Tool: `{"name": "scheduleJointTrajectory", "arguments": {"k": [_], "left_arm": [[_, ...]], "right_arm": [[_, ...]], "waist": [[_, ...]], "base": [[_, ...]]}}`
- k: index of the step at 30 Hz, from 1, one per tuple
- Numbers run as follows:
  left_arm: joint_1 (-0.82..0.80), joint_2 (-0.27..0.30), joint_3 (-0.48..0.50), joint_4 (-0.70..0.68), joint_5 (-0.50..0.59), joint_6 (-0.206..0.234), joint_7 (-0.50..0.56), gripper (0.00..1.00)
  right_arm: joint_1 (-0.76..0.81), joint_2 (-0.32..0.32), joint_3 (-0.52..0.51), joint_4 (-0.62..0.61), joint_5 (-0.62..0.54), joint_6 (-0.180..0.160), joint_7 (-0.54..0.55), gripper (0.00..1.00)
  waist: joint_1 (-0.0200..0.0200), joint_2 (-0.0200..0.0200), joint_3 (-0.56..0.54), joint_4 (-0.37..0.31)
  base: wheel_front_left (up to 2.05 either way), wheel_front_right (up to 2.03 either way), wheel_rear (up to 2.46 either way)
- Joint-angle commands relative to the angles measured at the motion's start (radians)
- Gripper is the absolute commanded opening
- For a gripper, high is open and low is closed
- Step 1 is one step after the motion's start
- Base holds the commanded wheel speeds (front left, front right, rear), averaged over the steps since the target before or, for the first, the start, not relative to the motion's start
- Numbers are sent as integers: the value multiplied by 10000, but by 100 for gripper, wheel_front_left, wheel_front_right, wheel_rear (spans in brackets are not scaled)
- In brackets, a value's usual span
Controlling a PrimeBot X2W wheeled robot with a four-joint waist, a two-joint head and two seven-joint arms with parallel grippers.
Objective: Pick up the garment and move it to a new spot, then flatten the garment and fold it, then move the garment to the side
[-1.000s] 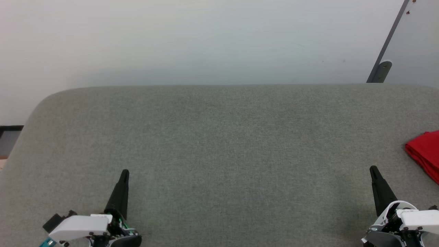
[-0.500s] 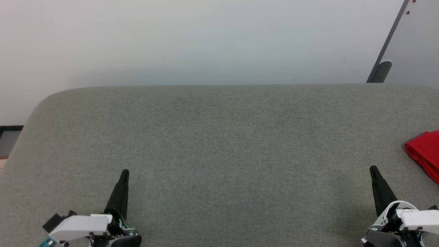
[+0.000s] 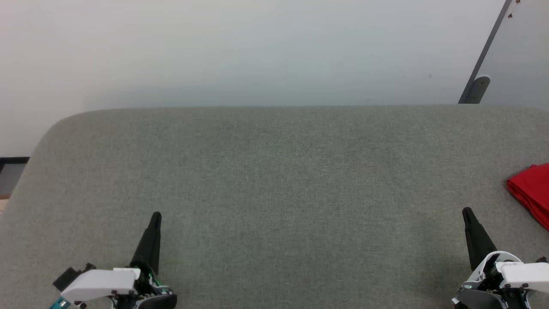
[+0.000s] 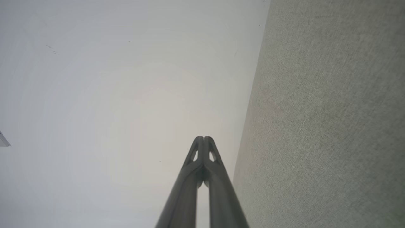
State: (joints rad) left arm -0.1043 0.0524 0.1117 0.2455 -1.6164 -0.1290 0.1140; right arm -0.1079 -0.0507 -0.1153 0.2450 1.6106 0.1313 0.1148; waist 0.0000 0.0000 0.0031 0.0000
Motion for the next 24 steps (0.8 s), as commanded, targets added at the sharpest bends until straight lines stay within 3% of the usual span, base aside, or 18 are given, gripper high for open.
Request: {"name": "scheduleJointTrajectory", "arguments": {"k": [1,24], "left_arm": [[-102,-18,29,11,50,-32,17,0],[-103,-22,34,11,58,-32,24,0]], "right_arm": [[-25,32,10,1,43,-10,21,0],[-25,32,11,1,44,-10,20,0]], "waist": [[0,0,0,0],[0,0,0,0]], "base": [[0,0,0],[0,0,0]]}}
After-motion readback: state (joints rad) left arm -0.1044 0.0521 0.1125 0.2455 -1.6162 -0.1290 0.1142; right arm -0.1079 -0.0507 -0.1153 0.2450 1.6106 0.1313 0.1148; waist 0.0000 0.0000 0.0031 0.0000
